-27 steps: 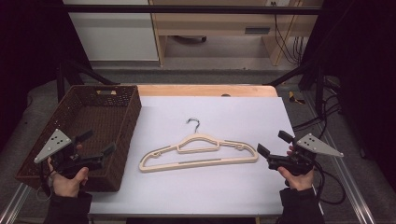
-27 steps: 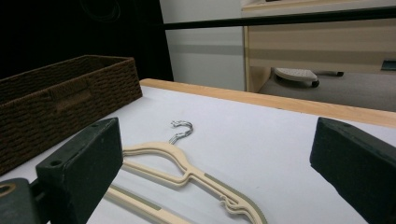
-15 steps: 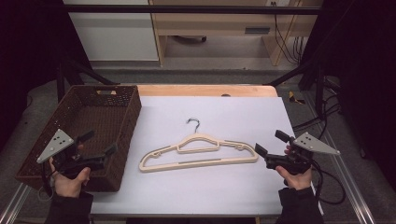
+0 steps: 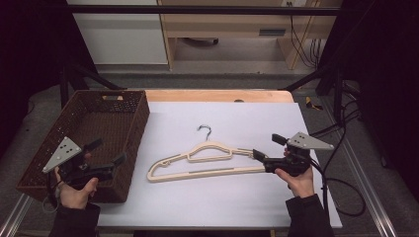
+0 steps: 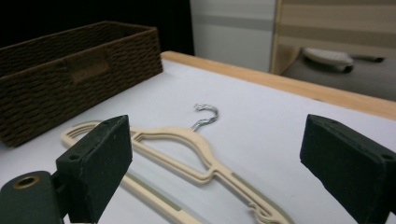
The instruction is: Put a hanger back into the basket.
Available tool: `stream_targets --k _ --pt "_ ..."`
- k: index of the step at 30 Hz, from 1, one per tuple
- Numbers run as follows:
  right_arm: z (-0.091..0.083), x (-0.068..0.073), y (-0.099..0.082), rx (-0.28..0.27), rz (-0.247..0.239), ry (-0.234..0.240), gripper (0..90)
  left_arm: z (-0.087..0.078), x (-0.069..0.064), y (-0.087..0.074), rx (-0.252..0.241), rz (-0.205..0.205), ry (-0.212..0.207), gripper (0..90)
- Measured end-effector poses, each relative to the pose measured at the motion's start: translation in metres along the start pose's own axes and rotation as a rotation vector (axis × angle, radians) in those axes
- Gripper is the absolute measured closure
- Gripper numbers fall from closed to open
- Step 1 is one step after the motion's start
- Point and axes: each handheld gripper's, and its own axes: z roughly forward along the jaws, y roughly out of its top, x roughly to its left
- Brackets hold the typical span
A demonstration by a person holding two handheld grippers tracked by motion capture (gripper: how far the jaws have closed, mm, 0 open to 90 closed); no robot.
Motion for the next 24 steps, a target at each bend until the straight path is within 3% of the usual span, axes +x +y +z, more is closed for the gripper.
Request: stream_targets --k 5,12,16,21,24 --pt "0.024 0.002 0.002 0.053 -0.018 0.017 10.0 0.001 -0.001 -0.001 0.006 0.003 -0.002 2.3" --pt "0.054 0.002 0.011 0.054 -0.024 0.016 14.4 0.003 -0.002 -0.002 0.015 0.012 -0.004 2.3" --pt "0.071 0.0 0.013 0.084 -0.032 0.019 17.5 0.003 -0.002 -0.002 0.015 0.013 -0.004 2.3" --pt "0.087 -0.004 0.009 0.133 -0.044 0.017 21.4 0.004 -0.002 -0.002 0.018 0.013 -0.004 2.4" --pt "0.1 -0.012 0.001 0.214 -0.054 -0.002 24.3 0.004 -0.002 -0.002 0.017 0.013 -0.003 2.4"
